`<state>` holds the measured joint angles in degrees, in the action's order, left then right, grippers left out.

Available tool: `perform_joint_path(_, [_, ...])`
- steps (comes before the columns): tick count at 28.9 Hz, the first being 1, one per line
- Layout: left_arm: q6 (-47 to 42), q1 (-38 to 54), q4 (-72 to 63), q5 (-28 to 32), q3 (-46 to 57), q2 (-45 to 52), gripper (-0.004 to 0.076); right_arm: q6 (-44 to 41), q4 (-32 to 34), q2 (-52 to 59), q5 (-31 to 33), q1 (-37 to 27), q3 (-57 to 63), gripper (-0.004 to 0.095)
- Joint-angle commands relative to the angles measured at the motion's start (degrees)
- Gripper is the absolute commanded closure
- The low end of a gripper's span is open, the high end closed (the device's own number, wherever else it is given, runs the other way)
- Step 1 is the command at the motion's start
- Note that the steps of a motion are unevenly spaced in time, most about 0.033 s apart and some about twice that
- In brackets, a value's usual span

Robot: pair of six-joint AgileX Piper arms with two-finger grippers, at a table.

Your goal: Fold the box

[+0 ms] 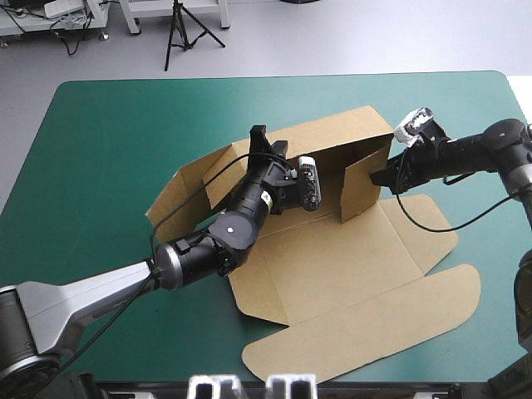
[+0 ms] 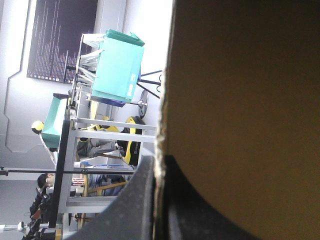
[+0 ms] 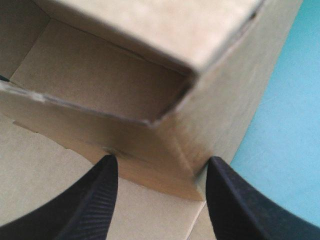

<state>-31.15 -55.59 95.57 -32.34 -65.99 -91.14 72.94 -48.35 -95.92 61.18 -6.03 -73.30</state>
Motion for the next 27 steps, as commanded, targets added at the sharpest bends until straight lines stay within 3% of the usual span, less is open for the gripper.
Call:
perform_joint_path(1, [-0.4,-0.3,2.9,1.7,-1.7,3.0,0.0733,5.1,-9.0,0.6,-1.4,0.2,-1.6,0.0422])
perform_joint_path(8, [-0.4,-0.3,2.9,3.1,-1.7,3.0,0.0733,11.6,-16.9,-3.5,-2.2,0.2,-1.6,0.0440])
perform_joint_path(20, [0.8,-0.3,2.6,5.9,-1.7,3.0,0.0733,21.3,-26.2,-6.1,-2.7,3.1,-1.6,0.0805])
perform_joint_path(27, [0.5,-0.3,2.5,6.9,-1.7,3.0,0.0733,21.5,-27.1,-6.1,-8.0,5.9,-1.6,0.0830])
